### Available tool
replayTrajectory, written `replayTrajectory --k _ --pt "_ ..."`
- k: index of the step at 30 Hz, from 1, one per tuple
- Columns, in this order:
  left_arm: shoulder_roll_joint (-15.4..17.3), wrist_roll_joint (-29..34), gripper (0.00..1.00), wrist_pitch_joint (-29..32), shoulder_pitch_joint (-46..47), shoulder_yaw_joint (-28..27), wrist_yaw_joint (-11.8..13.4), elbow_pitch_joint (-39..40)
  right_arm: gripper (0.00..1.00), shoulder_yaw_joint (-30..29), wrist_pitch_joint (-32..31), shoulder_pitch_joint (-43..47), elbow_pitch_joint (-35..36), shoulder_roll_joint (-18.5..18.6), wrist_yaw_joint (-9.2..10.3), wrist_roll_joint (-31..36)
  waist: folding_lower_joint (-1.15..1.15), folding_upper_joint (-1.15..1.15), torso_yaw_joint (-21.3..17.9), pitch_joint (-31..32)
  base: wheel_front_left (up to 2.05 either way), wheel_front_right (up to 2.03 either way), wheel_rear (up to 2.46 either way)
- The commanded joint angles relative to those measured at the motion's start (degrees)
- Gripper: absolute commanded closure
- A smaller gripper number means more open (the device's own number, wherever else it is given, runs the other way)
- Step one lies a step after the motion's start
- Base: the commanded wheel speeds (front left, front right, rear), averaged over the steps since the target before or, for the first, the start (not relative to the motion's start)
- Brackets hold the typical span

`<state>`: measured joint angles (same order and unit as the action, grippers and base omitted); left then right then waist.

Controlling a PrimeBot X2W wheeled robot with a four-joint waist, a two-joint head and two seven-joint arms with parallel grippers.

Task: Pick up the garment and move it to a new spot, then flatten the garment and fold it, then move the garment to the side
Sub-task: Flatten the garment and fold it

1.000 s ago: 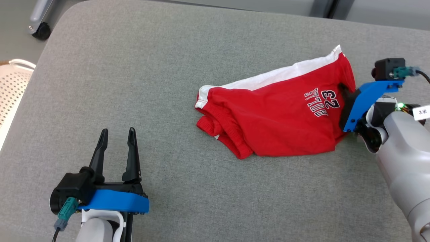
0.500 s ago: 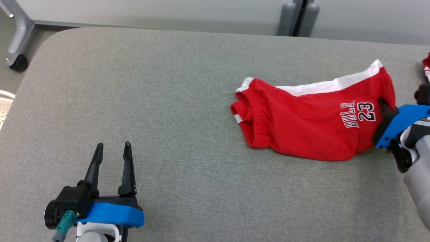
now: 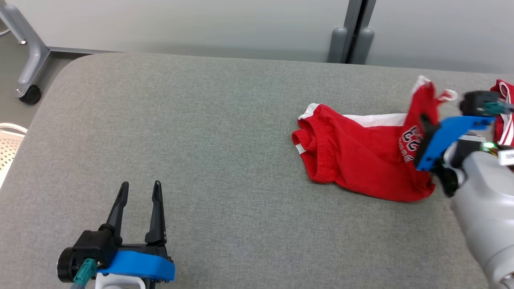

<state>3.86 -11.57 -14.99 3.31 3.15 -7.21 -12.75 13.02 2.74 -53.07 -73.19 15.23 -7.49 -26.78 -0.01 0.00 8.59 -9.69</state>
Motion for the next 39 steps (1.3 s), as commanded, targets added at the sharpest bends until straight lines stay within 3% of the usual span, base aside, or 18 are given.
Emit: replayTrajectory --k 1,11,19,20,21,22,25,28,31,34,39 --pt "0.33 0.11 0.0 -0.24 -0.42 0.13 -0.34 -0.06 1.0 0.62 -0.65 -0.86 -0.07 -1.47 -0.01 0.96 0.01 0.0 0.18 0.14 0.0 0.0 0.0" --pt "0.17 -0.35 0.0 -0.24 -0.61 1.4 -0.38 -0.78 1.0 3.22 -4.64 -2.26 1.08 -9.77 -0.01 3.15 0.01 0.0 2.88 0.9 0.0 0.0 0.0" --pt "0.11 -0.55 0.0 -0.24 -0.27 1.81 -0.39 -0.74 1.0 4.0 -7.23 -1.38 0.69 -12.16 -0.01 3.57 0.01 0.0 4.09 0.27 0.0 0.0 0.0" --pt "0.09 -0.59 0.0 -0.24 -0.13 1.87 -0.39 -0.72 0.87 4.05 -7.76 -1.31 0.56 -12.24 -0.01 3.53 0.01 0.0 4.18 0.14 0.0 0.0 0.0" --pt "0.06 -0.6 0.0 -0.24 0.01 1.91 -0.39 -0.71 0.6 4.21 -8.17 -1.2 0.45 -12.3 -0.01 3.58 0.01 0.0 4.26 0.01 0.0 0.0 0.0" --pt "0.03 -0.64 0.0 -0.24 0.16 2.0 -0.4 -0.72 0.0 4.3 -8.46 -1.14 0.52 -12.34 -0.01 3.4 0.01 0.0 4.36 -0.11 0.0 0.0 0.0" --pt "-0.05 -0.74 0.0 -0.24 0.61 2.3 -0.39 -0.84 0.0 6.57 -10.54 0.87 5.74 -12.41 -0.01 -1.6 0.01 0.0 4.78 -0.33 0.0 0.0 0.0" --pt "-0.1 -0.88 0.0 -0.24 0.61 2.07 -0.39 -0.96 0.0 10.89 -14.32 3.84 15.39 -12.35 -0.01 -10.24 0.01 0.0 4.55 -0.31 0.0 0.0 0.0" --pt "0.01 -0.82 0.0 -0.24 0.31 1.35 -0.32 -0.65 0.0 13.66 -13.94 5.1 22.1 -12.11 -0.01 -13.28 0.01 0.0 3.66 -0.17 0.0 0.0 0.0" --pt "0.18 -0.53 0.0 -0.24 -0.09 0.65 -0.18 -0.28 0.0 13.97 -12.28 5.56 27.4 -11.73 -0.01 -13.24 0.01 0.0 2.6 0.2 0.0 0.0 0.0" --pt "0.26 -0.16 0.0 -0.24 -0.51 0.15 -0.13 -0.16 0.0 12.01 -10.25 7.98 34.56 -7.23 -0.01 -10.28 0.01 0.0 1.07 1.32 0.0 0.0 0.0"
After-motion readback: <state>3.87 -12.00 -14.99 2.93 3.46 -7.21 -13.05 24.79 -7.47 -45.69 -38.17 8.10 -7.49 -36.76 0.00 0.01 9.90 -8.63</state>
